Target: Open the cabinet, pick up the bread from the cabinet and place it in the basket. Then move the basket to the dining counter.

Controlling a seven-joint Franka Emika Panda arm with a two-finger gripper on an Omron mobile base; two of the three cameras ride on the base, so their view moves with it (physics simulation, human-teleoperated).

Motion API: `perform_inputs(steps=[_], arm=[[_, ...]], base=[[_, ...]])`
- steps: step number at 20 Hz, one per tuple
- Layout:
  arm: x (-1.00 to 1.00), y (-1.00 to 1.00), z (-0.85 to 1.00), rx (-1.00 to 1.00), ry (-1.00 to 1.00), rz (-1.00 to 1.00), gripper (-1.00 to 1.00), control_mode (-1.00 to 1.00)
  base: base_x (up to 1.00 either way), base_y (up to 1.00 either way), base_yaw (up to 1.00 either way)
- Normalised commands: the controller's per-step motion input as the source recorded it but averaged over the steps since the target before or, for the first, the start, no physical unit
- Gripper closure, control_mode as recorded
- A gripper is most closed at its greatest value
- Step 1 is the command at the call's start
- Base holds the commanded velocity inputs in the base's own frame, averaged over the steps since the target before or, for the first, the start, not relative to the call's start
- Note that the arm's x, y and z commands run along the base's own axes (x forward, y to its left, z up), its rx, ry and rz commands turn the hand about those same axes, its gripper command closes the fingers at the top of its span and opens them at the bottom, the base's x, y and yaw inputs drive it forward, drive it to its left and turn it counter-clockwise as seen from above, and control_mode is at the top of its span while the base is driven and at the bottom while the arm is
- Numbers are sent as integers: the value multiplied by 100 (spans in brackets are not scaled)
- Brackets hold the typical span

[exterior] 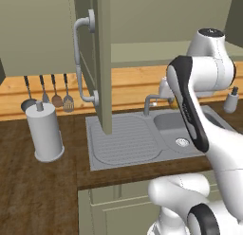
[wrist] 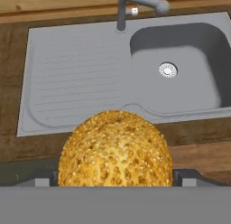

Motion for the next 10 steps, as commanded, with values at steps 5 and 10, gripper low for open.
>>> perform_inputs(steps=[5,10], arm=[[0,-1,-45,-1,5,0,100,-100],[-40,-6,-41,-1,-9,0,100,-100]], base=[[0,0,0],[0,0,0]])
